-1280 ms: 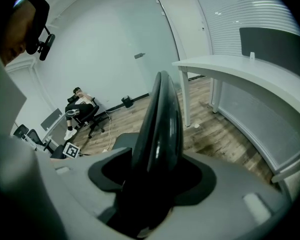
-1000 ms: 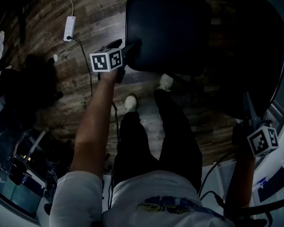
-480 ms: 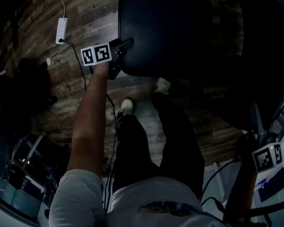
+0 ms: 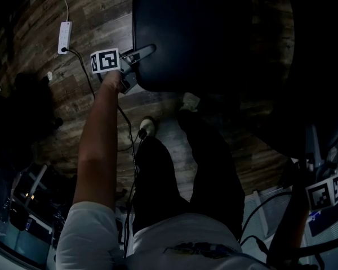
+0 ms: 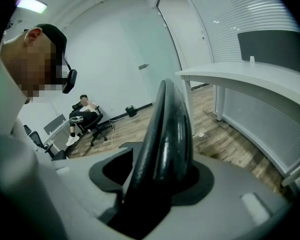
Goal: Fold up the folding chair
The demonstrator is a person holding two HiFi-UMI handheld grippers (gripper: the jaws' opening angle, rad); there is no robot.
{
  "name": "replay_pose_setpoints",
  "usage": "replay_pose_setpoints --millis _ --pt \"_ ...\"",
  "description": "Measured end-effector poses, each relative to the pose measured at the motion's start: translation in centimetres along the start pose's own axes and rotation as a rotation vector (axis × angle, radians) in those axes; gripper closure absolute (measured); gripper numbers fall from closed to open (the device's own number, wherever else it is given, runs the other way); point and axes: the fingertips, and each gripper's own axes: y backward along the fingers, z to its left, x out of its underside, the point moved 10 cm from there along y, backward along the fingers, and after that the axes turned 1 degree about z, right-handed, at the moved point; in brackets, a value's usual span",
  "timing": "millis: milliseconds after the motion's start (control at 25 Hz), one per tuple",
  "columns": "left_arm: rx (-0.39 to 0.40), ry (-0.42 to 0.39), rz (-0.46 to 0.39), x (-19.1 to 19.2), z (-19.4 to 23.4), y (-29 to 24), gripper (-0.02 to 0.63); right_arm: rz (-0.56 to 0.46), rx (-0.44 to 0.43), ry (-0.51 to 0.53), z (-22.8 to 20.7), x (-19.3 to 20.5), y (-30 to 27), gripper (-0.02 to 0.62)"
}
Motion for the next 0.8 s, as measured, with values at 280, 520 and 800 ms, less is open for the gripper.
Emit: replay_pose_setpoints --millis 280,520,800 --pt "0.077 -0.028 0.072 0.4 -1.3 0.2 0.272 0.001 0.0 -0.01 0.2 -0.2 1.5 0.39" --pt "0.056 -0.016 0.068 0.6 -0.4 -0.4 0.282 0.007 0.024 0.002 -0.4 0.2 0.1 0.476" --pt "0.087 0.004 0.072 1.4 -3.3 0.0 0.318 -0.003 0.041 0.053 0.8 -1.1 1.1 0.485"
